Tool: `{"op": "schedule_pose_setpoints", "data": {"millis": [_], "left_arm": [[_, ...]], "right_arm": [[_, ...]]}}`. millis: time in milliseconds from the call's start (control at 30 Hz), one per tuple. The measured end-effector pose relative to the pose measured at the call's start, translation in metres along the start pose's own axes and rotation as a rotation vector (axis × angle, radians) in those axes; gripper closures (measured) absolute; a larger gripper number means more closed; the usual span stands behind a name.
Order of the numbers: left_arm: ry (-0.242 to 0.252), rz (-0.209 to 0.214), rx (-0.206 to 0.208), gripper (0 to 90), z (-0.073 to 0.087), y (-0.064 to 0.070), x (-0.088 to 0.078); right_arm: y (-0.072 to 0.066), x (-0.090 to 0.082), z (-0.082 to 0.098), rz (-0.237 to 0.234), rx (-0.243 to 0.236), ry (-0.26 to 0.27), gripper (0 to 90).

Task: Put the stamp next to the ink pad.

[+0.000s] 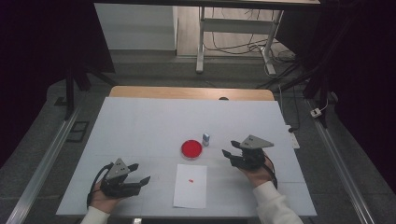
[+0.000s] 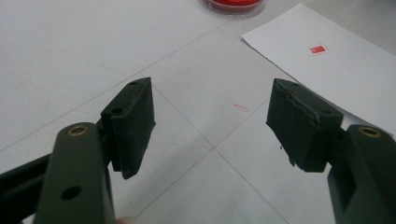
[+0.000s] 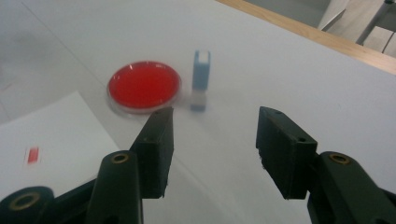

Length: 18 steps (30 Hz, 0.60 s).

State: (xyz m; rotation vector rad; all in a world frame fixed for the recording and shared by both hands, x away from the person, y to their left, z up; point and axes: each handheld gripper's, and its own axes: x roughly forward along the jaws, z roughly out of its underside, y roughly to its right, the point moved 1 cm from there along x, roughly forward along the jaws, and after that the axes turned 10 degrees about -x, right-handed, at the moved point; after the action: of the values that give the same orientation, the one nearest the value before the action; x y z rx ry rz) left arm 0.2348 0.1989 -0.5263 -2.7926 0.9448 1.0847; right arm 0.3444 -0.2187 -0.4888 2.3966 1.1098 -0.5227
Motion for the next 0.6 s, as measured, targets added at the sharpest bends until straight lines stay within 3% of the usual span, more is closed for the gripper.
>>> {"op": "schedule_pose_setpoints", "data": {"millis": [333,600], "left_arm": [[0.002,-0.006,-0.002,31.8,0.000,-0.001,0.001],[0.001,-0.014,-0.001,31.7,0.001,-0.001,0.001]], "right_arm": [[0.000,-0.045,0.037,0.022,0.013,-0.010,46.9],[-0.001,-0.060,0.052,0.010,0.010,-0.018,47.0]]}}
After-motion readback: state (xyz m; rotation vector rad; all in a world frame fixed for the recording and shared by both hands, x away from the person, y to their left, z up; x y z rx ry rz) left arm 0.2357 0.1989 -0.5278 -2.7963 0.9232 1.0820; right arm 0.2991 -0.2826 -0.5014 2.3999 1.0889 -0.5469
